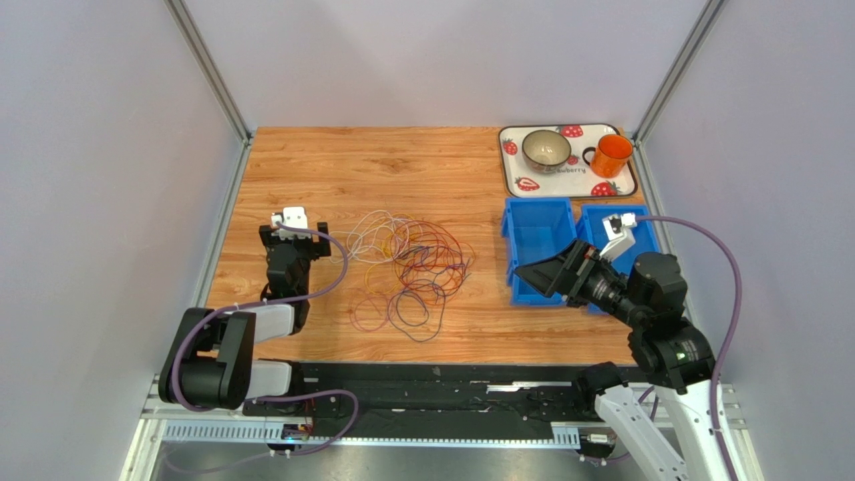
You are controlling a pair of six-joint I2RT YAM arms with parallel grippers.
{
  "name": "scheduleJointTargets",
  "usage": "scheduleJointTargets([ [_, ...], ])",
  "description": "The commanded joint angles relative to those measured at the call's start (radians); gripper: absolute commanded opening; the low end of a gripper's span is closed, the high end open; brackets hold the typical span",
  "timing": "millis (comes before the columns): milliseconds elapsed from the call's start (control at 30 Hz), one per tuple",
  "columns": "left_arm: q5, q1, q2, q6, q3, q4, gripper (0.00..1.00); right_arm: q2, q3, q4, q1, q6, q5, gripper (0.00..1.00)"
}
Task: Untangle the cables
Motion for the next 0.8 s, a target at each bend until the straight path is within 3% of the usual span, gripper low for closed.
scheduleJointTargets([
  [0,-0.003,0.006,-0.015,-0.011,0.018,0.047,0.99,0.001,0.17,-0.114,0.004,-0.104,0.071,1.0],
  [67,-0.009,0.006,-0.177,-0.023,0.048,-0.12,0.99,-0.053,0.147,-0.099,0.004,-0.061,0.135,1.0],
  [100,-0.039,0.006,-0.248,-0.063,0.141,-0.411,0.99,-0.081,0.126,-0.114,0.006,0.009,0.207,1.0],
  [133,-0.142,0.006,-0.352,-0.16,0.201,-0.552,0.99,-0.108,0.1,-0.236,0.004,0.204,0.361,1.0],
  [167,-0.185,0.006,-0.386,-0.225,0.267,-0.686,0.99,-0.177,0.062,-0.275,0.006,0.223,0.396,1.0],
  [200,-0.239,0.006,-0.408,-0.32,0.385,-0.942,0.99,-0.218,-0.03,-0.186,0.004,0.205,0.389,0.99],
  [233,-0.377,0.006,-0.423,-0.641,0.444,-1.138,0.99,-0.257,-0.085,-0.124,0.004,0.174,0.304,0.99],
  [300,-0.493,0.021,-0.422,-1.006,0.562,-1.579,0.99,-0.302,-0.136,-0.12,0.004,0.151,0.307,0.99],
  [367,-0.211,0.081,-0.433,-0.776,0.564,-1.452,0.92,-0.267,-0.137,-0.128,0.003,0.075,0.337,0.99],
  [400,-0.127,0.081,-0.433,-0.735,0.569,-1.389,0.87,-0.241,-0.112,-0.151,0.004,0.051,0.35,0.99],
  [433,-0.012,0.081,-0.433,-0.723,0.573,-1.387,0.86,-0.212,-0.098,-0.165,0.003,0.022,0.39,0.99],
  [500,0.09,0.081,-0.422,-0.716,0.581,-1.405,0.86,-0.11,-0.062,-0.195,0.004,-0.057,0.421,0.99],
  [633,0.198,0.074,-0.341,-0.635,0.613,-1.443,0.81,0.019,0.015,-0.182,0.004,-0.145,0.38,0.95],
  [767,0.198,0.007,-0.226,-0.601,0.67,-1.479,0.75,0.031,-0.03,-0.036,0.003,-0.156,0.266,0.92],
])
